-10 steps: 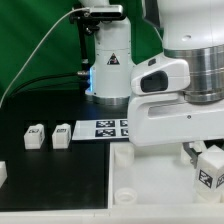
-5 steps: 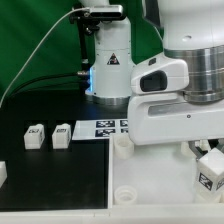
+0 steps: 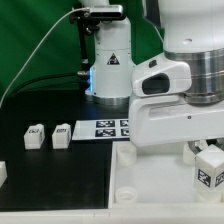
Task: Assemble one leg
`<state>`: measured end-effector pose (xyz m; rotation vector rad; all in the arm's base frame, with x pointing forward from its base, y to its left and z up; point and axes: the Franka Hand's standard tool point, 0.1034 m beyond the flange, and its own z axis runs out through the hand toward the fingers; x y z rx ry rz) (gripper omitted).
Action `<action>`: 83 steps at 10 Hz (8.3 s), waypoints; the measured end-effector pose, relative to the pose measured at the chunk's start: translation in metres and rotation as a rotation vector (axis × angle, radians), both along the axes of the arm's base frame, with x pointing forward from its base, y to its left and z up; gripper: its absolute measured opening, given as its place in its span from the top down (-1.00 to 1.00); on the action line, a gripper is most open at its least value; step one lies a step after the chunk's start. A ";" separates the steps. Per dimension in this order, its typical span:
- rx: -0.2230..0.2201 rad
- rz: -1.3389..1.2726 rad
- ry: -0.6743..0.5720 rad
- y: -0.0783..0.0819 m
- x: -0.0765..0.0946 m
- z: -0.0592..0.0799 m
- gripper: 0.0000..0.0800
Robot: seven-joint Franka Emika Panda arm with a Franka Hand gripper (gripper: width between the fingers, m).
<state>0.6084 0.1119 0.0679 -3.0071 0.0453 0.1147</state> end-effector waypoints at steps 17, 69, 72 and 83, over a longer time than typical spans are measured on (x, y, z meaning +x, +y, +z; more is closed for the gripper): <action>0.006 0.038 -0.007 0.001 0.021 0.019 0.22; -0.029 -0.459 -0.049 0.004 0.020 0.006 -0.62; -0.047 -0.196 -0.068 0.001 0.023 0.008 -0.62; -0.080 -1.516 0.130 -0.002 0.021 0.004 0.26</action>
Offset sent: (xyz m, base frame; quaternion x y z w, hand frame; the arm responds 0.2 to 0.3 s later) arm 0.0026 0.0000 0.0037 0.0151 -0.0067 -0.0245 0.9996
